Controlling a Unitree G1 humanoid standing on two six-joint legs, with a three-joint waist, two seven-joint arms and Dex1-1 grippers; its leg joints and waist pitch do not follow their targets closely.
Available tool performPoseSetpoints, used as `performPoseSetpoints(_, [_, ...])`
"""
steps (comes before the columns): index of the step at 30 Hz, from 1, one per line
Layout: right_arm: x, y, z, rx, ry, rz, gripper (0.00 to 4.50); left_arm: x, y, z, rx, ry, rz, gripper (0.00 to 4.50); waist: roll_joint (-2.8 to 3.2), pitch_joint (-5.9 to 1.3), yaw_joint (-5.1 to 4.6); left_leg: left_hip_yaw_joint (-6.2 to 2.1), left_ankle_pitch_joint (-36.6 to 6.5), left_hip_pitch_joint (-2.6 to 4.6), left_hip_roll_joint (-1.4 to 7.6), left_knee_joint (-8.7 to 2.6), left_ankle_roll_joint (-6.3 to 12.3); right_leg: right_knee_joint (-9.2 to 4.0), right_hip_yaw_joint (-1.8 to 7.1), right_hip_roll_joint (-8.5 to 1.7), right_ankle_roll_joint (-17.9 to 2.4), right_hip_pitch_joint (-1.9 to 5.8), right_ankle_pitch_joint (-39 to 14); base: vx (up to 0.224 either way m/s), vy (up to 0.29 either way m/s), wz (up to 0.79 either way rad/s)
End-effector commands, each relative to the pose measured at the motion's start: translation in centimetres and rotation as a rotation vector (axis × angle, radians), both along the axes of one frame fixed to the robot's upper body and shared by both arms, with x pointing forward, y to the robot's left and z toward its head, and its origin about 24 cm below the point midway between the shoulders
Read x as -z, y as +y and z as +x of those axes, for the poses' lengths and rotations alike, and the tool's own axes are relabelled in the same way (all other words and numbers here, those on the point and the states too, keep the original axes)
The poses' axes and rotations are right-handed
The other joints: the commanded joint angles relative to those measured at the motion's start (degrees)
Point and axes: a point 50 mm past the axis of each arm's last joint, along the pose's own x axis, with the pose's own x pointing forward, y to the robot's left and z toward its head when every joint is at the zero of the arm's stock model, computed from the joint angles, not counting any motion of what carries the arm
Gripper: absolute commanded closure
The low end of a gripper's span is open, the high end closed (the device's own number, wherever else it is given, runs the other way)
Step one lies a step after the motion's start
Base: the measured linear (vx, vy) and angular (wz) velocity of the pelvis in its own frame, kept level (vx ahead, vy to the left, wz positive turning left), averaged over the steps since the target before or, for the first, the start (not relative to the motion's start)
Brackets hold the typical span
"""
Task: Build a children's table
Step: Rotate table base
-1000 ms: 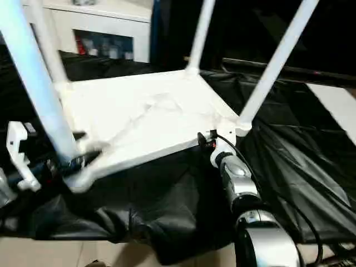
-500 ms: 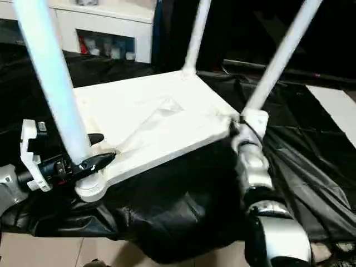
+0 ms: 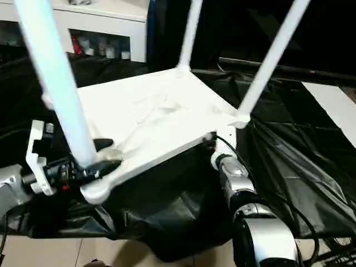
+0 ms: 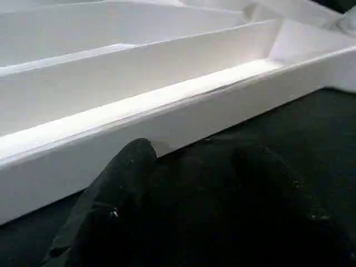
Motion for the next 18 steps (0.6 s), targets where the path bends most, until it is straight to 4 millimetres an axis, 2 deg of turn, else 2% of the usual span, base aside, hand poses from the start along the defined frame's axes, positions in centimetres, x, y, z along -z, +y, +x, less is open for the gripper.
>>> performPoseSetpoints(1, [-1.1, 2.0, 0.7, -0.1, -0.021, 0.004, 1.77, -0.9, -2.5, -0.8, 0.121, -0.013, -0.099, 0.09, 0.94, -3.11, -0.22, 0.84, -23.3, 0.5, -1.04, -3.91, -3.44, -4.3, 1.25, -1.39, -7.97, 1.93, -18.47, 0.0, 0.0, 0.0])
performPoseSetpoints(4, [-1.2, 3.4, 0.7, -0.163, -0.017, 0.006, 1.77, -1.2, -3.5, -1.0, 0.147, -0.006, -0.155, 0.09, 1.07, -3.1, -0.81, 0.81, -22.58, 0.35, -1.01, -3.91, -3.46, -4.29, 1.31, -1.46, -8.3, 2.07, -17.85, 0.0, 0.0, 0.0])
performPoseSetpoints(5, [-1.2, 3.9, 0.7, -0.187, -0.015, 0.004, 1.77, -1.2, -3.7, -0.9, 0.147, -0.006, -0.163, 0.09, 0.51, -3.12, -1.03, 0.83, -22.29, 0.14, -1.07, -3.84, -3.21, -4.38, 1.29, -1.48, -7.93, 2.21, -18.53, 0.0, 0.0, 0.0])
performPoseSetpoints(6, [-1.1, 4.4, 0.6, -0.217, -0.015, 0.003, 1.77, -1.2, -3.9, -0.9, 0.15, -0.006, -0.173, 0.09, 0.63, -3.13, -1.06, 0.78, -21.97, 0.07, -1.08, -3.84, -3.16, -4.28, 1.31, -1.52, -7.8, 2.29, -18.81, 0.0, 0.0, 0.0])
performPoseSetpoints(7, [-1.1, 5.4, 0.5, -0.265, -0.015, 0.0, 1.77, -1.2, -4.4, -0.8, 0.155, -0.005, -0.189, 0.09, 0.64, -3.03, -1.27, 0.85, -22.12, 0.21, -1.02, -3.78, -2.94, -4.44, 1.41, -1.55, -7.65, 1.93, -19.65, 0.0, 0.0, 0.0])
performPoseSetpoints(8, [-1.1, 6.0, 0.4, -0.293, -0.014, 0.004, 1.77, -1.3, -4.7, -0.8, 0.166, -0.005, -0.196, 0.09, 0.63, -3.02, -1.27, 0.84, -22.14, 0.32, -0.99, -3.77, -2.97, -4.53, 1.4, -1.54, -7.5, 1.95, -19.85, 0.0, 0.0, 0.0])
performPoseSetpoints(11, [-1.2, 7.2, 0.2, -0.349, -0.01, 0.027, 1.77, -1.5, -5.6, -0.7, 0.198, -0.003, -0.215, 0.09, 0.72, -2.98, -1.43, 0.77, -22.28, 0.41, -0.96, -3.85, -3.09, -4.49, 1.38, -1.5, -7.37, 1.9, -19.99, 0.0, 0.0, 0.0])
performPoseSetpoints(13, [-1.2, 7.8, 0.0, -0.387, -0.008, 0.037, 1.77, -1.8, -6.3, -0.6, 0.215, -0.002, -0.235, 0.09, 0.77, -2.96, -1.51, 0.75, -22.49, 0.36, -0.9, -3.87, -3.09, -4.47, 1.41, -1.51, -7.5, 1.93, -19.78, 0.0, 0.0, 0.0])
performPoseSetpoints(14, [-1.1, 7.9, -0.1, -0.398, -0.006, 0.035, 1.77, -1.9, -6.5, -0.5, 0.217, -0.001, -0.243, 0.09, 0.82, -3.04, -1.41, 0.79, -22.23, 0.55, -0.88, -3.82, -3.12, -4.46, 1.43, -1.51, -7.74, 1.83, -18.91, 0.0, 0.0, 0.0])
performPoseSetpoints(15, [-1.1, 8.2, -0.2, -0.412, -0.005, 0.038, 1.77, -2.0, -6.9, -0.4, 0.224, -0.001, -0.254, 0.09, 1.13, -3.01, -1.46, 0.75, -22.23, 0.51, -0.89, -3.85, -3.22, -4.31, 1.45, -1.44, -7.93, 1.85, -18.33, 0.0, 0.0, 0.0])
performPoseSetpoints(17, [-0.9, 8.6, -0.4, -0.44, 0.0, 0.047, 1.77, -2.1, -7.4, -0.2, 0.233, 0.0, -0.267, 0.09, 0.91, -3.07, -1.47, 0.77, -22.24, 0.43, -0.9, -3.86, -3.22, -4.34, 1.41, -1.42, -8.23, 2.02, -17.54, 0.0, 0.0, 0.0])
performPoseSetpoints(18, [-0.9, 8.9, -0.6, -0.476, 0.002, 0.067, 1.77, -2.1, -7.8, -0.1, 0.242, 0.0, -0.271, 0.09, 1.15, -3.09, -1.42, 0.77, -22.21, 0.48, -0.93, -3.84, -3.17, -4.3, 1.44, -1.42, -8.28, 2.01, -17.34, 0.0, 0.0, 0.0])
